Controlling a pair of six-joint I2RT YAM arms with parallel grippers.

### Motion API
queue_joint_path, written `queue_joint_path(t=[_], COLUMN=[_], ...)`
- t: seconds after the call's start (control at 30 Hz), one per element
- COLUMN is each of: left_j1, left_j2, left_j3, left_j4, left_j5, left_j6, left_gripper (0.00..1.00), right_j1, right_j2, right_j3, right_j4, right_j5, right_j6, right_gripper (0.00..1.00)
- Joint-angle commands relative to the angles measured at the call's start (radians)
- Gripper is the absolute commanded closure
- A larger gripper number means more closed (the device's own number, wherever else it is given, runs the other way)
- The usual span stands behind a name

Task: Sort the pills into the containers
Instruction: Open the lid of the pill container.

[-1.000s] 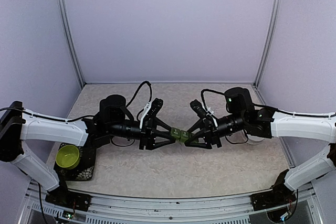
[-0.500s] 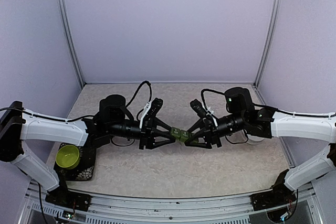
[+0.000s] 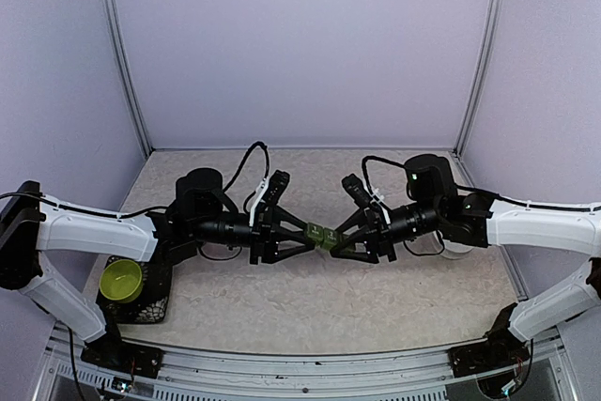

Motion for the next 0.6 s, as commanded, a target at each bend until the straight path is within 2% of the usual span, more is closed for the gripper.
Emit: queue_joint_path(t=[0.0,0.3,0.47,0.57], left_j1=[-0.025,-0.027,-0.03,-0.03], left_j2=[0.003,0.013,0.015,0.015], left_j3=[0.008,0.0,-0.001,-0.001], left_j4=[0.102,0.129,0.136,0.137], left_j5=[-0.027,-0.017,-0.021,-0.023], left_j6=[-0.044,-0.065,-0.069,-0.07], left_gripper=[0.72,0.63,0.52,0.51], right_j1=[0.012,0.012,0.011,0.012], right_j2=[-0.008,-0.016,-0.016,-0.018], right_j3=[-0.005,-0.017,-0.017,-0.019], right_j4=[0.057,0.064,0.065,0.068], right_j5=[0.047,0.056,0.058,0.059], right_j6=[-0.01,-0.005,-0.004,-0.002], right_gripper=[0.62,0.62,0.62,0.62])
